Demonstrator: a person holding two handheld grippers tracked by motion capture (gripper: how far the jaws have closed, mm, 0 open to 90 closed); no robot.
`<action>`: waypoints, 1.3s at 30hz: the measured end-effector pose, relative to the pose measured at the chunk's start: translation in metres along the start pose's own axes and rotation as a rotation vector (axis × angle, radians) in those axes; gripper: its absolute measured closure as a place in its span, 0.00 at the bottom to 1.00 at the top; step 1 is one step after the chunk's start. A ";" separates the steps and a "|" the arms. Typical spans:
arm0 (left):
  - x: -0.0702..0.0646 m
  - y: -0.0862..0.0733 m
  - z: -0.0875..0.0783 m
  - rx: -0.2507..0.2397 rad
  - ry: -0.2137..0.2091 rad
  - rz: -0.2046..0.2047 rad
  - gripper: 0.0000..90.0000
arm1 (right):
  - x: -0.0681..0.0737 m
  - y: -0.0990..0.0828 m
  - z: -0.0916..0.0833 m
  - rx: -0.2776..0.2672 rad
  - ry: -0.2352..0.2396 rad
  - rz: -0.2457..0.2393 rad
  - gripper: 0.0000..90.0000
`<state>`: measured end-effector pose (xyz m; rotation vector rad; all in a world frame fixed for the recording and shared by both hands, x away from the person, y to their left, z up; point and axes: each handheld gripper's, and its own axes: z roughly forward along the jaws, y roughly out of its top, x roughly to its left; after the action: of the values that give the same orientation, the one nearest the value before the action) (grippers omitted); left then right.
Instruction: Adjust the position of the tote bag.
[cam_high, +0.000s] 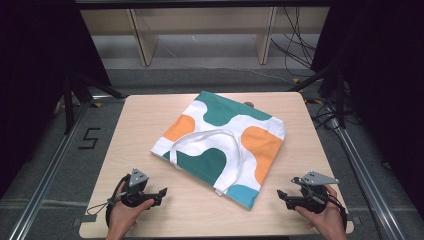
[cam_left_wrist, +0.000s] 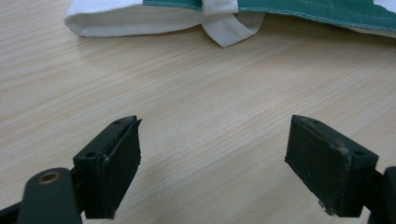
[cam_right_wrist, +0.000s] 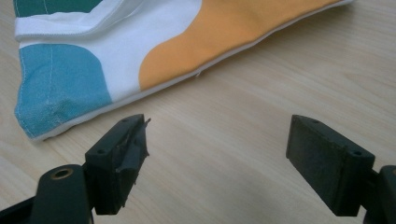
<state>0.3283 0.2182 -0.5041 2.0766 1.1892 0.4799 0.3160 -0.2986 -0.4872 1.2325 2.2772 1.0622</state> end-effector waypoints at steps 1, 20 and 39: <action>0.001 0.000 -0.001 0.010 -0.004 0.000 0.19 | 0.003 -0.001 0.000 -0.006 -0.018 0.025 0.24; 0.003 0.000 -0.002 0.000 -0.001 -0.037 0.18 | 0.024 0.009 0.005 -0.025 0.043 -0.020 0.20; 0.001 0.000 -0.001 -0.007 -0.002 -0.026 0.19 | 0.100 0.036 0.050 0.029 0.122 -0.295 0.25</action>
<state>0.3285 0.2191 -0.5033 2.0529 1.2099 0.4691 0.3096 -0.1813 -0.4888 0.8254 2.4770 1.0197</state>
